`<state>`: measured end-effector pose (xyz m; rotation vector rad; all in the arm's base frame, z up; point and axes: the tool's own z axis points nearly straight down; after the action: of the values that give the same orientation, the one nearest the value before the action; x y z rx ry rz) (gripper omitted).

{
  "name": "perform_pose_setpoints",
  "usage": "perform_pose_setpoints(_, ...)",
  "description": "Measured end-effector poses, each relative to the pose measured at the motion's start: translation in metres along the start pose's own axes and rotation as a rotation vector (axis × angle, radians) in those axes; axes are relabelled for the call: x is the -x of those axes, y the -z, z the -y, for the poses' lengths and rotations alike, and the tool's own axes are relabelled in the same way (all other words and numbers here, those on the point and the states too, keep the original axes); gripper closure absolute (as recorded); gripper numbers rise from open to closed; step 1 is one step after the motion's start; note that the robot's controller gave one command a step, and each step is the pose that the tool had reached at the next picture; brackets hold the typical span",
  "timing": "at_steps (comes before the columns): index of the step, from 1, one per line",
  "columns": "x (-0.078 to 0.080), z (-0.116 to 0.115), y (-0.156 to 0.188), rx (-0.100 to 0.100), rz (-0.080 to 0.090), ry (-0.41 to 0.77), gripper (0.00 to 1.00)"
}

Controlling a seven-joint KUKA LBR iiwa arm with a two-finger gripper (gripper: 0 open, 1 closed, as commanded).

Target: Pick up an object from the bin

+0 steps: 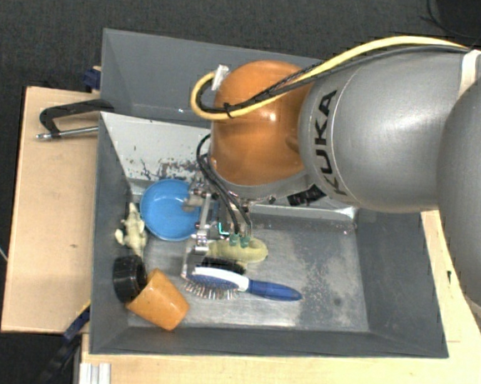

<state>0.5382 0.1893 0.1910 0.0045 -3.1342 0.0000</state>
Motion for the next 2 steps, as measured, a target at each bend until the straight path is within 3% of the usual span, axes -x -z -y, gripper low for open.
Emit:
perform_pose_setpoints(1,0.017,0.108,-0.12,0.004,0.014,0.043,0.0)
perform_pose_setpoints(2,0.022,0.182,-0.089,0.0,0.015,-0.139,0.0)
